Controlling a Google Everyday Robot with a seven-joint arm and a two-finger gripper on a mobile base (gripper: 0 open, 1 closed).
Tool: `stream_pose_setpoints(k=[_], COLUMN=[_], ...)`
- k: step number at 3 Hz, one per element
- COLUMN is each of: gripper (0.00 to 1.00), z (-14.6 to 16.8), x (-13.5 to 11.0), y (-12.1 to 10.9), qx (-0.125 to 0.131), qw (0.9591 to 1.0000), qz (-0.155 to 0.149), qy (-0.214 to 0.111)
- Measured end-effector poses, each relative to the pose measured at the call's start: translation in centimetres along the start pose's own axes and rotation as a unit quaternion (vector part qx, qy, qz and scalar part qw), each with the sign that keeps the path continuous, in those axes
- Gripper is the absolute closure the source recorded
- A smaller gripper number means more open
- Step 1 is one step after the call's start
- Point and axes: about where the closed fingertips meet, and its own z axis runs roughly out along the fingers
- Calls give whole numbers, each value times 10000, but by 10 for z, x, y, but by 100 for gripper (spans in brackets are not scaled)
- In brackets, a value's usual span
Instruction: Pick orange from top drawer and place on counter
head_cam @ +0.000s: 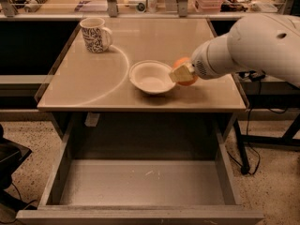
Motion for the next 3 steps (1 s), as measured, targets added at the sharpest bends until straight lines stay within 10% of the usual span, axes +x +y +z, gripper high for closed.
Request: stream_pose_setpoints(k=[2, 3], gripper=[100, 82], z=[-5, -5], x=[39, 39], y=[-39, -39], qx=[302, 302], qw=[9982, 9982], qz=[490, 490], qy=[177, 177])
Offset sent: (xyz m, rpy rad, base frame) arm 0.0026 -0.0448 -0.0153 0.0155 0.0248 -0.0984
